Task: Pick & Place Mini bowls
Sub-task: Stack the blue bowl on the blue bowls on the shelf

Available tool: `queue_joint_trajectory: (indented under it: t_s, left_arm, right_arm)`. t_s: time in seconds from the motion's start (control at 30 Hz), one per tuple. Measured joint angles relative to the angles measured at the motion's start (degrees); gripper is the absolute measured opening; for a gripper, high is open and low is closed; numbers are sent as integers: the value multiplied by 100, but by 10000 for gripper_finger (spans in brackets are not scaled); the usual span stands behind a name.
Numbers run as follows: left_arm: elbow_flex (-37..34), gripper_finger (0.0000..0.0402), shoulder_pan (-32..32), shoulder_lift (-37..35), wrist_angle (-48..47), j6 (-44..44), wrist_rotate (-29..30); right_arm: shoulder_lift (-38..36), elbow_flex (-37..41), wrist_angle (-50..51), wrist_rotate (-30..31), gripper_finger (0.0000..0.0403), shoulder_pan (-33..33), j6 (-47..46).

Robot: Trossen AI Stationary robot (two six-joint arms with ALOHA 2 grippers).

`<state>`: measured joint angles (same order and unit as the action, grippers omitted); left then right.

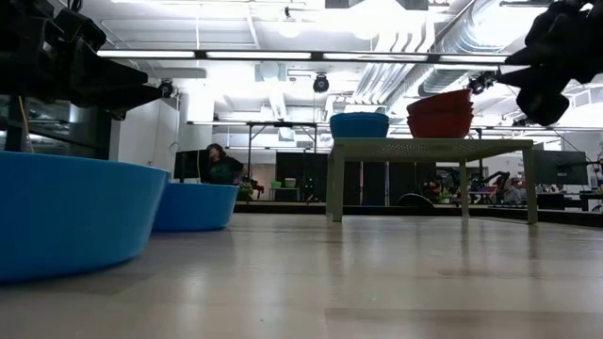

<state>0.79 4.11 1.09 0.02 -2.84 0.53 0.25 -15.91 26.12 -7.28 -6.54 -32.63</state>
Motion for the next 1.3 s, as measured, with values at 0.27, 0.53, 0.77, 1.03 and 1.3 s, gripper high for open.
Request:
queue_joint_trajectory:
  t_s: [0.27, 0.53, 0.77, 1.03, 1.3]
  left_arm:
    - [0, 232, 1, 0, -1, -1, 1]
    - [0, 232, 1, 0, 0, -1, 2]
    - [0, 232, 0, 2, 0, 0, 3]
    - [-1, 232, 1, 1, 1, 0, 3]
    - [0, 232, 1, 1, 0, 0, 3]
  right_arm:
    - [4, 33, 100, 17, 105, 44, 53]
    - [4, 23, 99, 3, 105, 44, -95]
    - [4, 21, 172, 18, 105, 41, -165]
    - [4, 21, 189, 7, 105, 40, -273]
    - [4, 21, 189, 42, 105, 39, -600]
